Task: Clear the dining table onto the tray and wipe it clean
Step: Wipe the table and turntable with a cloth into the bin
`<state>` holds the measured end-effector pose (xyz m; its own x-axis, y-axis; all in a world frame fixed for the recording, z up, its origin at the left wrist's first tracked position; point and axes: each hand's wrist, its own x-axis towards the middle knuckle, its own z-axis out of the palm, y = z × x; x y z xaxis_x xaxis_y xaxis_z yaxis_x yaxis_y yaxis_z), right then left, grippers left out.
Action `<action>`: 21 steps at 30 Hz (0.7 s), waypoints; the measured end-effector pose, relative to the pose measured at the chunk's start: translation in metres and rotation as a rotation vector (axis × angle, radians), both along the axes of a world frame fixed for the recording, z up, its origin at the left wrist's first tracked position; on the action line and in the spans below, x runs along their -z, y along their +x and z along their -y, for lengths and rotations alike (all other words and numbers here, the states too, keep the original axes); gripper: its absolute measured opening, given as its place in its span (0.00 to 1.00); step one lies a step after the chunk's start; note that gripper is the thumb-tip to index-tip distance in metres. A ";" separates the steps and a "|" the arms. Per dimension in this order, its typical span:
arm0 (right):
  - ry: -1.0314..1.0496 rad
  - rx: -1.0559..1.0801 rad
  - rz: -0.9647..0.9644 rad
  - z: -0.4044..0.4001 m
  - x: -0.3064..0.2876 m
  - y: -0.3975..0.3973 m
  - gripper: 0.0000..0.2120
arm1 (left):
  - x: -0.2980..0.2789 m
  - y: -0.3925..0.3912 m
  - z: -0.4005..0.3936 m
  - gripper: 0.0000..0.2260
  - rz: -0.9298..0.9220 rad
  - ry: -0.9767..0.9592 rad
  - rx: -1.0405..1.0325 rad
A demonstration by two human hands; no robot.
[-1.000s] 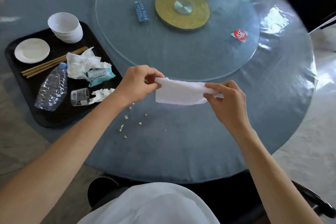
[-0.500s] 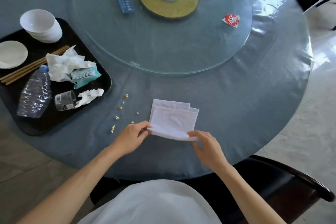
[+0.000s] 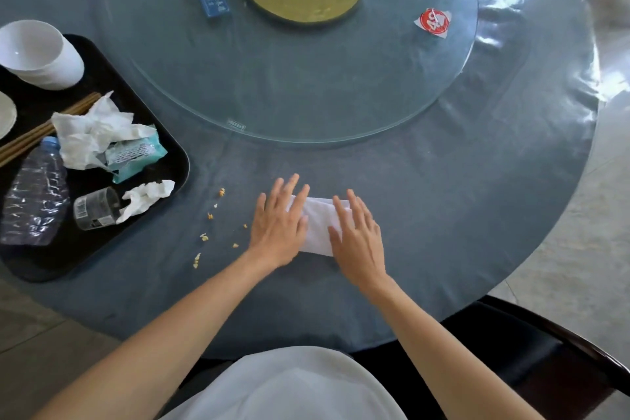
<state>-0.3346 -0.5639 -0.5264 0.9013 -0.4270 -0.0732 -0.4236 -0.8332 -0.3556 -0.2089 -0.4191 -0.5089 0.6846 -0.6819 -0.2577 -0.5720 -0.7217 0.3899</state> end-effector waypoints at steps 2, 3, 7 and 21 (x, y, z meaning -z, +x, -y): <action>0.014 -0.101 -0.069 -0.006 0.015 -0.009 0.28 | 0.013 -0.007 -0.003 0.27 -0.085 0.121 0.092; 0.028 -0.106 -0.112 -0.005 0.022 -0.012 0.28 | 0.021 -0.008 -0.006 0.27 -0.116 0.169 0.099; 0.004 -0.105 -0.198 0.001 0.032 -0.015 0.30 | 0.034 -0.001 -0.009 0.28 -0.115 0.265 0.118; 0.193 -0.455 -0.441 0.048 -0.024 0.081 0.19 | -0.022 0.095 0.042 0.07 -0.540 0.242 0.192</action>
